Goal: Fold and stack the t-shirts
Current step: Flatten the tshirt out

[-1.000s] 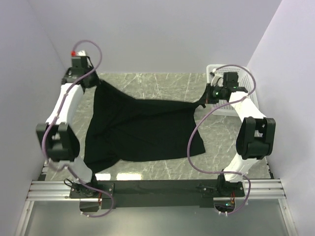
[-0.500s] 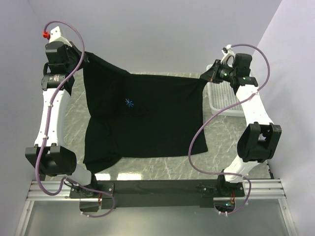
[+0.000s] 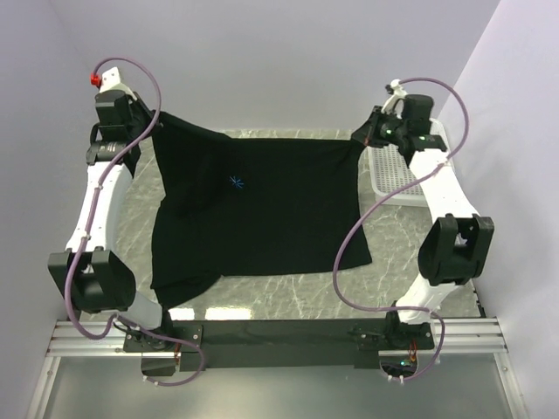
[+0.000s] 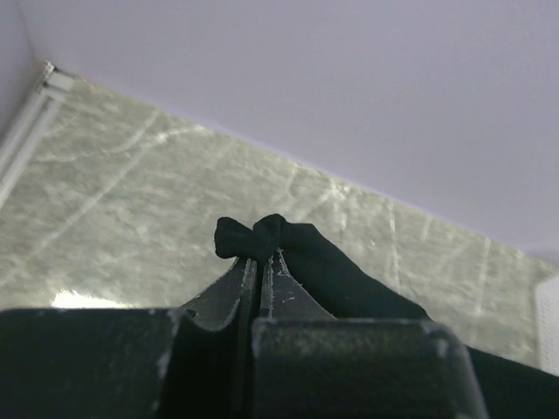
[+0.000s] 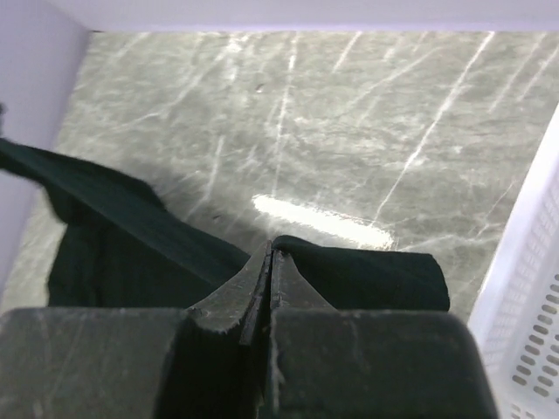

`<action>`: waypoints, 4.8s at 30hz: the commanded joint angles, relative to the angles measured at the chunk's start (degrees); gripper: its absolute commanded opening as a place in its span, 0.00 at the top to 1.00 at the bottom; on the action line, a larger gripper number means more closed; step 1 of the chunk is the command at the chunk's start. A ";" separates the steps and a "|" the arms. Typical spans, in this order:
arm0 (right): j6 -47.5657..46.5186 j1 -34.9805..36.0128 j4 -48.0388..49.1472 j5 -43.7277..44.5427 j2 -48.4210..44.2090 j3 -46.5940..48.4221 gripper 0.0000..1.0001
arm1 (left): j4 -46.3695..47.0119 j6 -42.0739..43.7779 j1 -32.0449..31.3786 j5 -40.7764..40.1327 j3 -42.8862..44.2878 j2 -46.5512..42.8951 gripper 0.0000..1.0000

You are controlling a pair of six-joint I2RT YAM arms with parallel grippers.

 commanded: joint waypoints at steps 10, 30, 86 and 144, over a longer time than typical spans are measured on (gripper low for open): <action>6.09 5.50 -1.06 19.85 22.98 19.70 1.00 | 24.11 5.67 -0.16 -10.43 -2.91 13.22 1.00; 7.69 7.70 7.12 32.16 33.47 30.43 0.57 | 35.65 17.98 -3.51 -10.24 17.30 34.95 0.52; -87.76 5.68 -27.07 8.96 -11.63 -34.69 0.31 | -24.21 -44.16 5.11 -9.11 -49.31 -9.63 0.34; -92.87 2.96 -46.42 17.39 -18.91 -35.89 1.00 | -46.61 -30.89 9.68 19.63 -51.16 -43.35 0.99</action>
